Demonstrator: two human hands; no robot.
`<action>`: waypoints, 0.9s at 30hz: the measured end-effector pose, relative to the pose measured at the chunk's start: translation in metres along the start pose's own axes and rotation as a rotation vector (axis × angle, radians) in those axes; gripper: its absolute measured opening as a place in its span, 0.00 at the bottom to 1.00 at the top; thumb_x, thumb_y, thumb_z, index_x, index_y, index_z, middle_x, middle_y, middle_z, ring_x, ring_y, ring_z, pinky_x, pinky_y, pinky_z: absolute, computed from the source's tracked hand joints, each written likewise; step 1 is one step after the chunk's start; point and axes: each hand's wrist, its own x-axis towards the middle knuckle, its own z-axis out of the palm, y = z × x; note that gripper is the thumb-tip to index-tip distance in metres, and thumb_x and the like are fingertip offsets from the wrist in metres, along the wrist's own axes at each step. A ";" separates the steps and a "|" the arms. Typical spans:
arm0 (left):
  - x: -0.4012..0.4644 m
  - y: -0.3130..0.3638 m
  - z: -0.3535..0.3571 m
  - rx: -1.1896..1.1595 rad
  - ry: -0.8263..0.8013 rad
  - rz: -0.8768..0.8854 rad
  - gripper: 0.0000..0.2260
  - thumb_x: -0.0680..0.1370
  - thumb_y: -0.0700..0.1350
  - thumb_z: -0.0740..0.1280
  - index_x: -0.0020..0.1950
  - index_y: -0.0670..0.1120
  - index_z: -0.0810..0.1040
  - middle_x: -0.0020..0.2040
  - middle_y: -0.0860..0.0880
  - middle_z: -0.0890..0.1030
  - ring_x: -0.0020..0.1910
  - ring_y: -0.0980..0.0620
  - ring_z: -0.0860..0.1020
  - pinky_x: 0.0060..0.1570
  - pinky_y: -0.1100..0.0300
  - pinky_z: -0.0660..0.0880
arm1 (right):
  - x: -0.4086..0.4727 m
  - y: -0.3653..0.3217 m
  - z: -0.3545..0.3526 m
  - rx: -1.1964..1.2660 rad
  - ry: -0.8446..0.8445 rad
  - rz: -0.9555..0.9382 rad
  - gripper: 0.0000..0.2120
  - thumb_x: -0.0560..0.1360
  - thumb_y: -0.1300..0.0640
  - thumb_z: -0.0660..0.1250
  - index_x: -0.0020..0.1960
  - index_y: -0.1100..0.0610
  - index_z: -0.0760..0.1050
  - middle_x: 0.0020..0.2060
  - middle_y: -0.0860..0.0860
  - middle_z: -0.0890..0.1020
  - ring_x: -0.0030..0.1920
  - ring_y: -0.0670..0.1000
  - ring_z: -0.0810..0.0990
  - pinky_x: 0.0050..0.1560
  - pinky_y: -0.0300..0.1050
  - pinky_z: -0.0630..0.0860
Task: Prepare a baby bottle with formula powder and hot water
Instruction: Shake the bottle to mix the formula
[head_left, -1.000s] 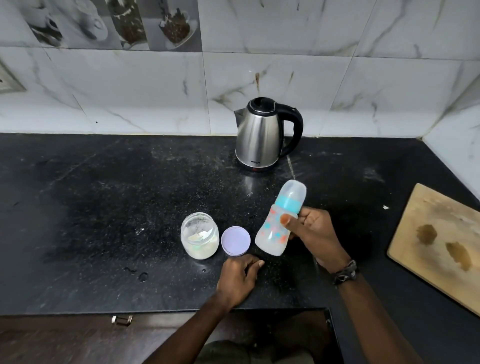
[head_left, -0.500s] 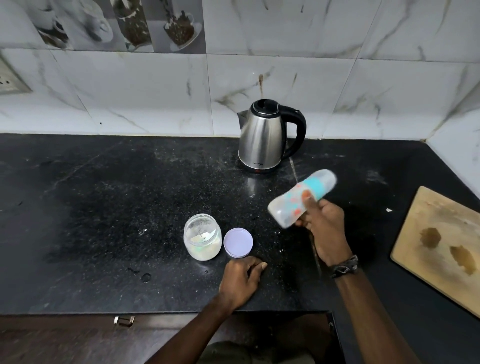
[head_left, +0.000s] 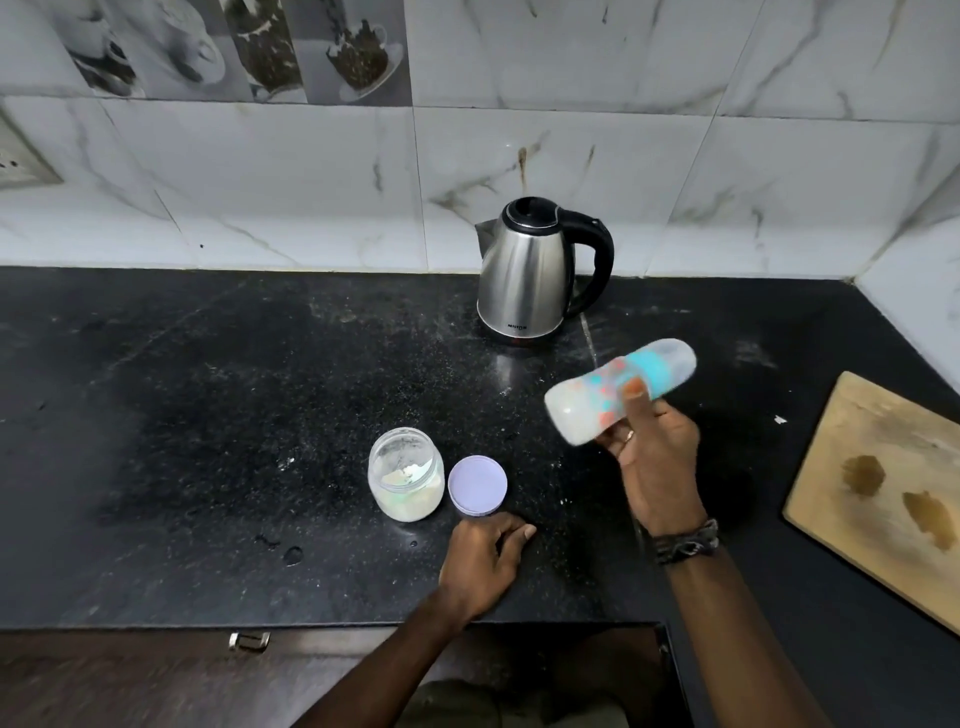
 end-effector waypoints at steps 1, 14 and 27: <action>-0.001 0.001 0.001 0.000 -0.003 0.002 0.09 0.81 0.50 0.68 0.45 0.49 0.84 0.34 0.53 0.82 0.32 0.62 0.76 0.35 0.56 0.74 | 0.003 0.000 -0.001 -0.058 0.023 -0.020 0.12 0.70 0.53 0.73 0.50 0.59 0.81 0.41 0.50 0.87 0.42 0.48 0.86 0.40 0.43 0.83; -0.004 -0.002 -0.001 0.001 0.024 0.004 0.09 0.81 0.51 0.69 0.45 0.49 0.85 0.34 0.55 0.82 0.31 0.62 0.76 0.34 0.56 0.75 | 0.000 0.001 -0.005 -0.368 -0.226 -0.012 0.17 0.63 0.60 0.78 0.51 0.60 0.82 0.43 0.53 0.87 0.43 0.50 0.86 0.42 0.42 0.82; -0.001 -0.001 0.001 0.010 0.038 0.007 0.09 0.80 0.51 0.69 0.44 0.49 0.85 0.34 0.54 0.82 0.30 0.65 0.73 0.34 0.60 0.72 | 0.003 -0.005 -0.008 -0.128 -0.071 -0.003 0.20 0.63 0.50 0.78 0.50 0.58 0.81 0.43 0.53 0.87 0.44 0.51 0.86 0.43 0.46 0.84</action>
